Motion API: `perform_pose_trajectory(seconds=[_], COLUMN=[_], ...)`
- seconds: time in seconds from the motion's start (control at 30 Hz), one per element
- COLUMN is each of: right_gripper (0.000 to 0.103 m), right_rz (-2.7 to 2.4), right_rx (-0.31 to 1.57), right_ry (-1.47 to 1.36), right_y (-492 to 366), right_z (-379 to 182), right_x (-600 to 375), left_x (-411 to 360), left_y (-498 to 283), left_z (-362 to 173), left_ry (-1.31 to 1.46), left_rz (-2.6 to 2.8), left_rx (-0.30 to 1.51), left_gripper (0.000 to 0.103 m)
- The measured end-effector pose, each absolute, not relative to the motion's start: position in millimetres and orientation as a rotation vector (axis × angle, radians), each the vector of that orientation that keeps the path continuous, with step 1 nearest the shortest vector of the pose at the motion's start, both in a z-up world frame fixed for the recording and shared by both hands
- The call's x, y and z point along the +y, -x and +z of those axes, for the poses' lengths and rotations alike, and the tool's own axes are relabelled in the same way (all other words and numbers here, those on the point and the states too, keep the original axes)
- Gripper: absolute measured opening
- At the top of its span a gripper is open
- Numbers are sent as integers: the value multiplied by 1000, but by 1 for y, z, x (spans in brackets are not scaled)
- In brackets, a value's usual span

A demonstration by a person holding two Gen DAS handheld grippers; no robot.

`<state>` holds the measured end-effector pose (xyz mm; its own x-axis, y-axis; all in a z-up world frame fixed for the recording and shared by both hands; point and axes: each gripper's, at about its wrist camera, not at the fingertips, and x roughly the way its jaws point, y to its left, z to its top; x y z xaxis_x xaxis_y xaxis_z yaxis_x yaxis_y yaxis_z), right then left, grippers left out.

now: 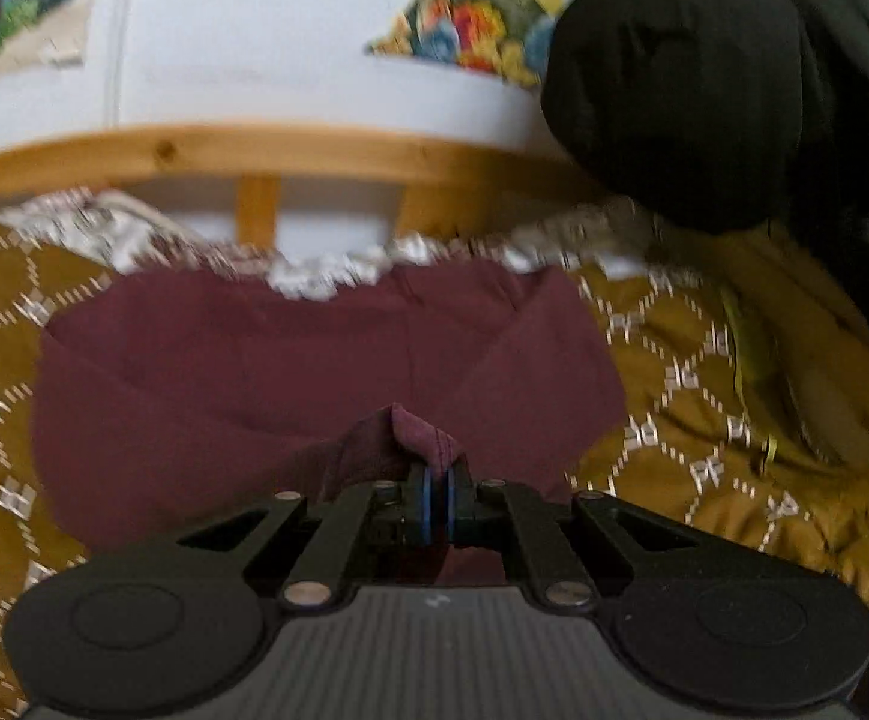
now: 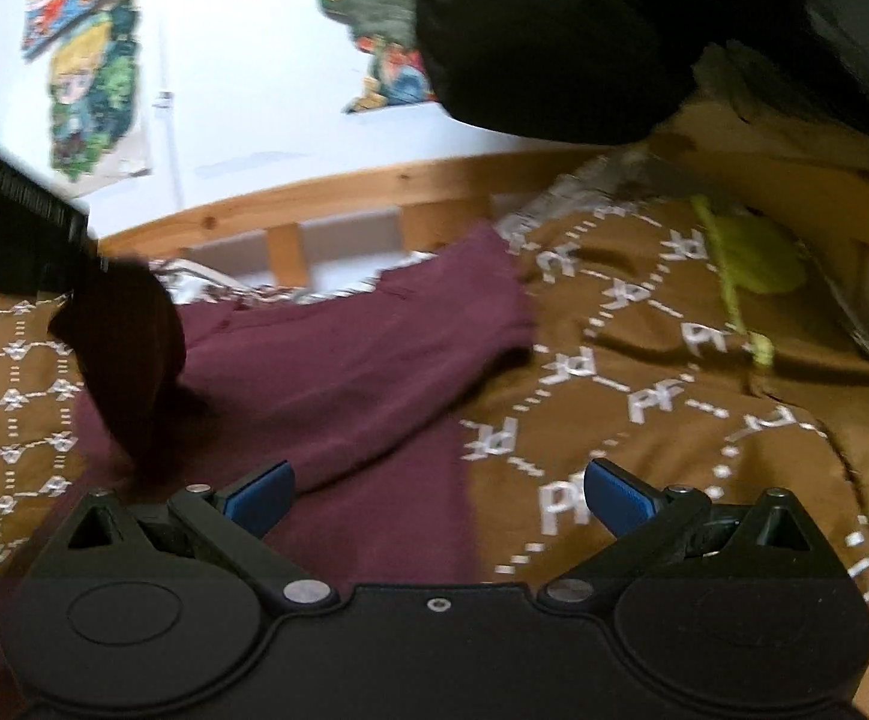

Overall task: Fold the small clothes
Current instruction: 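Grasp the sleeve with the left gripper and fold it across the shirt back, then lay the sleeve down and open the left gripper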

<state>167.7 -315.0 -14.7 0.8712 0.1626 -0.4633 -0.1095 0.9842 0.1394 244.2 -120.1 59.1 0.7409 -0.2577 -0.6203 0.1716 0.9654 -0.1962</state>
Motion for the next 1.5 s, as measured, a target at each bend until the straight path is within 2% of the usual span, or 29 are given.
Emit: perform_pose_trajectory(seconds=[0.1, 0.17, 0.23, 0.3, 0.37, 0.5, 0.67, 0.8, 0.97, 1.13, 1.23, 1.3, 1.37, 1.5], right_gripper=[102, 102, 102, 102, 102, 102, 102, 100, 90, 80, 73, 71, 63, 49], right_rz=[112, 99, 90, 85, 83, 94, 160, 280, 396, 478, 506, 515, 523, 513], right_rx=[502, 509, 517, 525, 531, 523, 462, 429, 434, 446, 447, 446, 456, 498], right_ry=[-106, -103, -102, -101, -97, -87, -138, -157, -112, -78, -57, -54, -59, -60], right_y=[-173, -178, -181, -184, -186, -187, -181, -181, -192, -196, -194, -193, -195, -199], right_z=[-22, -27, -32, -37, -41, -46, -46, -44, -46, -55, -58, -58, -59, -64], right_x=[-326, -330, -333, -334, -333, -327, -325, -312, -282, -258, -251, -250, -251, -251], left_x=[-123, -122, -117, -110, -100, -70, -9, 53, 104, 115, 111, 107, 103, 98], left_y=[-245, -246, -245, -241, -236, -227, -229, -239, -268, -298, -308, -311, -310, -303], left_z=[40, 32, 26, 23, 23, 25, 18, 4, -14, -36, -42, -42, -38, -30], left_ry=[136, 153, 186, 218, 231, 221, 204, 199, 252, 263, 241, 226, 210, 165], left_rz=[-280, -321, -372, -391, -388, -340, -96, 130, 171, 97, 70, 70, 105, 199], left_rx=[723, 744, 759, 759, 740, 718, 713, 690, 695, 750, 752, 755, 754, 735], left_gripper=[6, 13, 32, 69, 79, 90, 93, 93, 89, 73, 57, 14, 6, 5])
